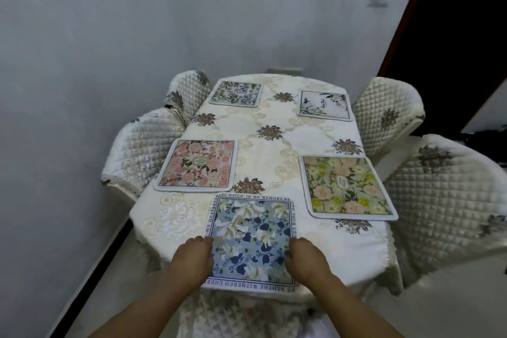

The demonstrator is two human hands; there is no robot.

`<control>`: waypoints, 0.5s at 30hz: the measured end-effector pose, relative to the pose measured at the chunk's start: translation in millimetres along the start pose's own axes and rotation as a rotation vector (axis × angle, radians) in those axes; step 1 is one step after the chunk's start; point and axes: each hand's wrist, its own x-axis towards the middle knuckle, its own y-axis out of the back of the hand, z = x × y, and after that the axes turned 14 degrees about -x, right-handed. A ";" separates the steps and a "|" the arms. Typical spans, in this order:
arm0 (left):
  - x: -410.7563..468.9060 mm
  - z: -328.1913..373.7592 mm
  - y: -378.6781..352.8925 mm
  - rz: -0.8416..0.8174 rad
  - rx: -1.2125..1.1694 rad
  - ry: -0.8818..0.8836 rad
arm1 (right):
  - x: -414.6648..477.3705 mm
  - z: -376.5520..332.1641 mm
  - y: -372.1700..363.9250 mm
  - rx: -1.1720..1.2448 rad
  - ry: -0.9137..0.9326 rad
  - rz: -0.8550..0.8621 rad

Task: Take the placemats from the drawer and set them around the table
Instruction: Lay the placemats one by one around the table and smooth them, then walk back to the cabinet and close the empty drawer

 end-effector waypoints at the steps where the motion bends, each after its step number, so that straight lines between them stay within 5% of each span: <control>1: -11.8 4.3 9.9 0.015 -0.017 -0.022 | -11.4 -2.7 9.7 0.008 0.007 0.019; 15: -155.4 20.7 107.6 0.117 0.028 -0.405 | -227.6 -36.2 72.5 -0.069 -0.133 0.128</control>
